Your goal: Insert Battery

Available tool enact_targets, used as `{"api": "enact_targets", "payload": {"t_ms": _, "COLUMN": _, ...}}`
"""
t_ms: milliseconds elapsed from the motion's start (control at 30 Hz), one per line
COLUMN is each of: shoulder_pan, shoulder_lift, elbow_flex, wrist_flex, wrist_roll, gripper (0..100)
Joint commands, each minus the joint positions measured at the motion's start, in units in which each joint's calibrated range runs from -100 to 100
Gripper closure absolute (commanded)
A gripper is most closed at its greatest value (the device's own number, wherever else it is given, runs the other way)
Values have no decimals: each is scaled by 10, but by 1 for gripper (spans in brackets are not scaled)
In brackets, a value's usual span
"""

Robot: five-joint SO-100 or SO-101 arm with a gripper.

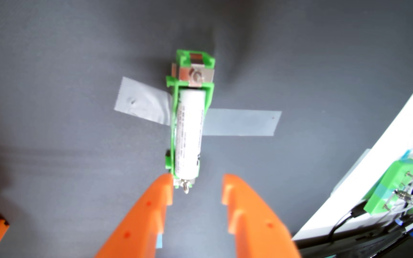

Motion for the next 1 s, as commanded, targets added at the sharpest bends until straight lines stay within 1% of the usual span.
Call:
{"api": "enact_targets", "payload": {"t_ms": 0, "shoulder_pan": 9, "shoulder_lift": -12, "elbow_flex": -21, "wrist_flex": 3, "wrist_roll": 2, "gripper": 99}}
{"api": "enact_targets", "payload": {"t_ms": 33, "shoulder_pan": 9, "shoulder_lift": -11, "elbow_flex": -20, "wrist_flex": 3, "wrist_roll": 2, "gripper": 98}}
{"api": "enact_targets", "payload": {"t_ms": 267, "shoulder_pan": 15, "shoulder_lift": -13, "elbow_flex": 1, "wrist_flex": -10, "wrist_roll": 1, "gripper": 98}}
{"api": "enact_targets", "payload": {"t_ms": 433, "shoulder_pan": 15, "shoulder_lift": -13, "elbow_flex": 50, "wrist_flex": -104, "wrist_roll": 2, "gripper": 98}}
{"api": "enact_targets", "payload": {"t_ms": 533, "shoulder_pan": 15, "shoulder_lift": -13, "elbow_flex": 66, "wrist_flex": -137, "wrist_roll": 5, "gripper": 98}}
{"api": "enact_targets", "payload": {"t_ms": 600, "shoulder_pan": 20, "shoulder_lift": -13, "elbow_flex": 72, "wrist_flex": -152, "wrist_roll": 17, "gripper": 98}}
{"api": "enact_targets", "payload": {"t_ms": 800, "shoulder_pan": 79, "shoulder_lift": -13, "elbow_flex": 68, "wrist_flex": -151, "wrist_roll": 23, "gripper": 98}}
{"api": "enact_targets", "payload": {"t_ms": 967, "shoulder_pan": 80, "shoulder_lift": -13, "elbow_flex": 67, "wrist_flex": -151, "wrist_roll": 23, "gripper": 98}}
